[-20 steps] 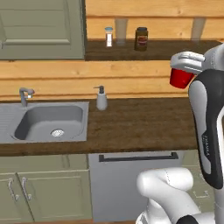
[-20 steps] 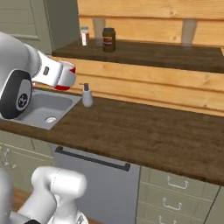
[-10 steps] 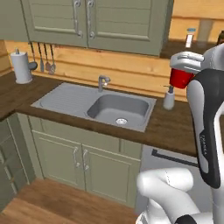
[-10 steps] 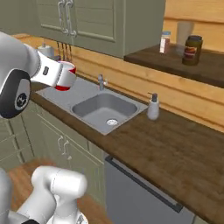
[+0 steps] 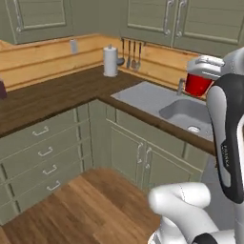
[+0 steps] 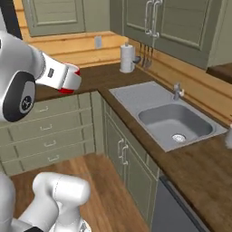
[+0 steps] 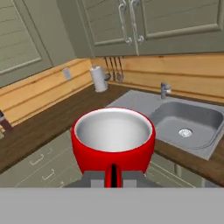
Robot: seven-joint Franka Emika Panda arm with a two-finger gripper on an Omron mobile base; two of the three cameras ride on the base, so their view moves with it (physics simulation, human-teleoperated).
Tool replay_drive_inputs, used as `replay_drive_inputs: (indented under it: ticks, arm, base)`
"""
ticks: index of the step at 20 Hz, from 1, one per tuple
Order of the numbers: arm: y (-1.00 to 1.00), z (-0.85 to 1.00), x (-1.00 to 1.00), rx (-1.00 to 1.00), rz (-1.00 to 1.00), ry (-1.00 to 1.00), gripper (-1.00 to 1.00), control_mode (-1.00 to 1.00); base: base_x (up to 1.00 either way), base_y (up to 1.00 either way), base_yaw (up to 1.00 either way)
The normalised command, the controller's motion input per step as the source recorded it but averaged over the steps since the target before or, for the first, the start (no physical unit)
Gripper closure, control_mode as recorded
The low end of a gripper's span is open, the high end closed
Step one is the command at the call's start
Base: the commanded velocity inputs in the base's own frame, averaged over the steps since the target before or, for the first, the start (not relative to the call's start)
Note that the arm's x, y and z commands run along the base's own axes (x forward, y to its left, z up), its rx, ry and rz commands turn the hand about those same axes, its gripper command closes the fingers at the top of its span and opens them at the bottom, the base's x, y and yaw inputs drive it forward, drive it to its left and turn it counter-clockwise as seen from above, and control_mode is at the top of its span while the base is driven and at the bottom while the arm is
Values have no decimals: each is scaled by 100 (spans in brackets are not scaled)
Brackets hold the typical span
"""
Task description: Gather all objects into one cabinet and sort the glasses and bowls to opposite sides.
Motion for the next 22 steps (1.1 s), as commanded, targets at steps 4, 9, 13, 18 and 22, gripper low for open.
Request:
replay_drive_inputs:
  ticks: [4,9,13,18,22]
  arm:
    - [0,0,0,0,0,0,100,100]
    - [0,0,0,0,0,0,100,100]
    - [0,0,0,0,0,0,100,100]
    - [0,0,0,0,0,0,100,100]
    - [0,0,0,0,0,0,100,100]
  base:
    - [-26,97,57]
    - [-15,98,56]
    - [-5,95,56]
    - [-7,88,57]
    - [0,76,55]
